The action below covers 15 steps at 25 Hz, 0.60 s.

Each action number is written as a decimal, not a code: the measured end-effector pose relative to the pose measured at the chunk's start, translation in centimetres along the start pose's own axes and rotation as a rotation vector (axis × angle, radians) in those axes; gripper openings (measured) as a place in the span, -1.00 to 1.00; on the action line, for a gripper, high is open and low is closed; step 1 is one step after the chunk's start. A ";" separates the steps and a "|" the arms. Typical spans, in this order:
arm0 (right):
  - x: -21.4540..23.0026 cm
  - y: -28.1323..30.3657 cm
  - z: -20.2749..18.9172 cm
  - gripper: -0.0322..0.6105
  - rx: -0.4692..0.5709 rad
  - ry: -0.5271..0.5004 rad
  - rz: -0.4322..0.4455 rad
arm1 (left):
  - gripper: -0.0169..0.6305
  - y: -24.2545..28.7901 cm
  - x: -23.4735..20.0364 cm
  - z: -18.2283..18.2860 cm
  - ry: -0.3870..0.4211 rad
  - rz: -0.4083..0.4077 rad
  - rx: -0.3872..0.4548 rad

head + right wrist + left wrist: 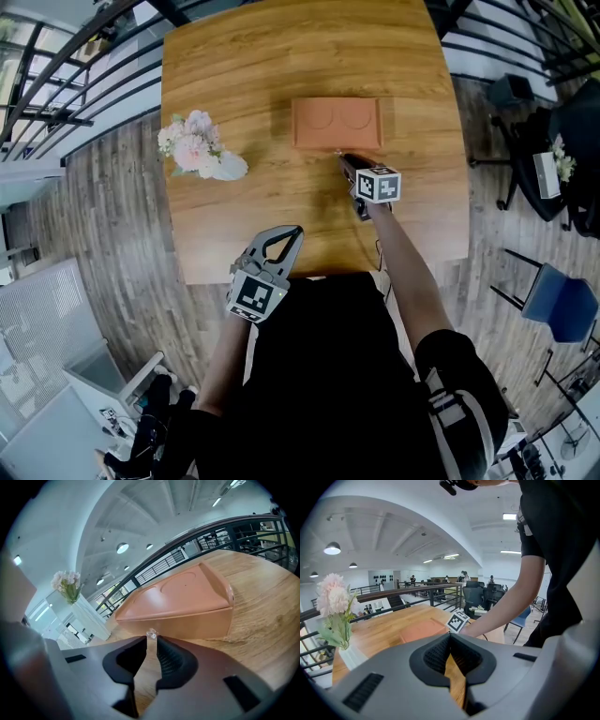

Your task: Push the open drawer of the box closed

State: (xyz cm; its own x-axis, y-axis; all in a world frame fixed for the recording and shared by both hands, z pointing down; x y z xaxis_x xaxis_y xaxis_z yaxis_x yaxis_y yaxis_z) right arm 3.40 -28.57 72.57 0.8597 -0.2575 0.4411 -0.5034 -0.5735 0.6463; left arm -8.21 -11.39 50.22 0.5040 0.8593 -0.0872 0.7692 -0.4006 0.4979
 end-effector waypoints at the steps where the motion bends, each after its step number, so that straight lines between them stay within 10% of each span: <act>1: 0.0 -0.3 -0.1 -0.66 0.000 -0.011 0.000 | -0.88 0.1 0.0 0.1 0.001 -0.001 0.003; 15: -1.8 -6.7 -0.9 -0.85 0.029 -0.318 0.045 | -0.88 0.6 0.5 0.4 0.005 -0.029 0.022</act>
State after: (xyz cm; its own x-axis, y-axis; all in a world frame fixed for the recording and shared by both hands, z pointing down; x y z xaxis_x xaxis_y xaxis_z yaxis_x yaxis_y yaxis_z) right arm 5.16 -23.54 67.99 0.8228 -0.5108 0.2492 -0.5429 -0.5766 0.6106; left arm -7.32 -11.38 50.10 0.4792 0.8723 -0.0969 0.7921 -0.3822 0.4758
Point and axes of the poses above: the fingertips, and each gripper's own axes: y forward along the fingers, x to its right, z out of its top, the point moved 2 cm from there along -y, backward along the fingers, and after that the axes turned 10 degrees about -z, right-handed, at the moved point
